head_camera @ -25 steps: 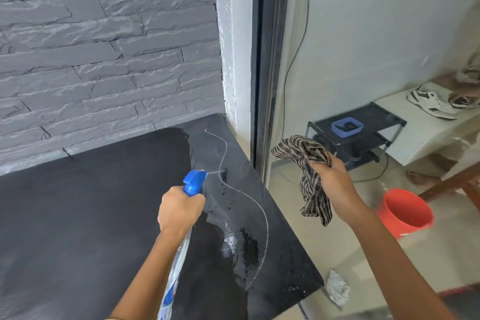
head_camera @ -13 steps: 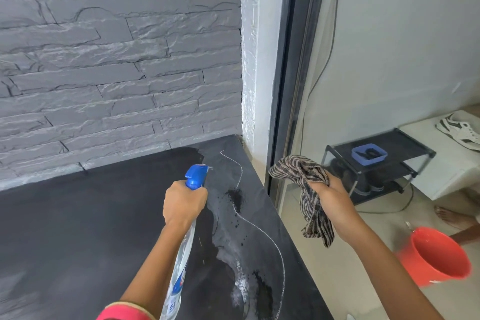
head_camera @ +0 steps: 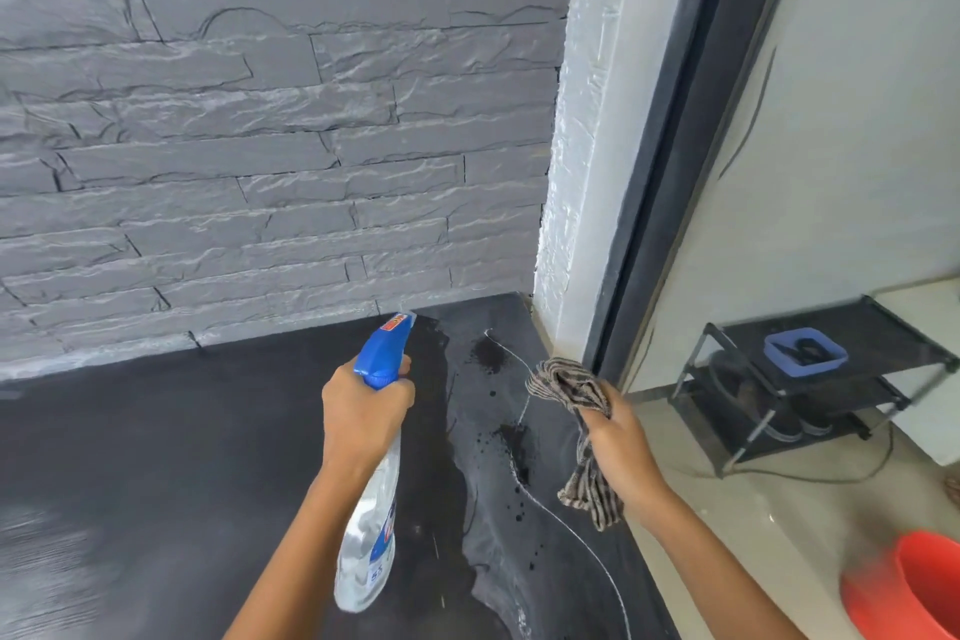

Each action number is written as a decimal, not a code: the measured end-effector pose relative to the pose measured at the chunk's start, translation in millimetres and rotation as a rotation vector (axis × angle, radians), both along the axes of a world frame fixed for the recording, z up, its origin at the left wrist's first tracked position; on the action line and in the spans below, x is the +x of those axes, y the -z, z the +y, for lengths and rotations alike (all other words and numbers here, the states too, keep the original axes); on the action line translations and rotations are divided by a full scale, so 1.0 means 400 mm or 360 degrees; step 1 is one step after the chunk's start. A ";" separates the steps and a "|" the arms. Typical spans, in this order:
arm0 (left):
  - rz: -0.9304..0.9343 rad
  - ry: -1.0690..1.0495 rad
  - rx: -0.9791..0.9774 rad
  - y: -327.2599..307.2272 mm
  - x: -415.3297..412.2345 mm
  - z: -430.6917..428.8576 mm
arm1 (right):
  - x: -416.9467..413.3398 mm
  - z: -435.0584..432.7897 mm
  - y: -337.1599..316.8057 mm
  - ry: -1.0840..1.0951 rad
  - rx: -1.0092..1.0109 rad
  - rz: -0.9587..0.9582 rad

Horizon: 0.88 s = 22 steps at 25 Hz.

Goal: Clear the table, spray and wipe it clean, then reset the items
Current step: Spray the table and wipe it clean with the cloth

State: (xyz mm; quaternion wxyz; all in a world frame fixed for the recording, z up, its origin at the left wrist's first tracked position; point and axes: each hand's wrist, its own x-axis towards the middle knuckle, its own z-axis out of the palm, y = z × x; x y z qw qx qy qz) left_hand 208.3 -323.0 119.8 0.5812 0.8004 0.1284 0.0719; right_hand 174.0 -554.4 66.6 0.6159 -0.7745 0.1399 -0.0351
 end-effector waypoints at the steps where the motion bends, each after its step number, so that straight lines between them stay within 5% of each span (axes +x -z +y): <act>1: -0.0052 -0.0011 -0.0010 -0.005 0.012 0.009 | 0.034 0.019 0.031 -0.0014 -0.0031 0.0025; 10: -0.0263 -0.0109 -0.0186 0.027 0.177 0.078 | 0.300 0.198 0.244 0.0123 -0.0227 0.0205; 16: -0.0437 -0.0181 -0.0310 0.062 0.267 0.093 | 0.486 0.234 0.328 -0.0358 -0.1537 0.0193; 22: -0.0600 -0.0136 -0.0359 0.102 0.268 0.100 | 0.690 0.375 0.341 -0.0998 -0.1706 -0.0121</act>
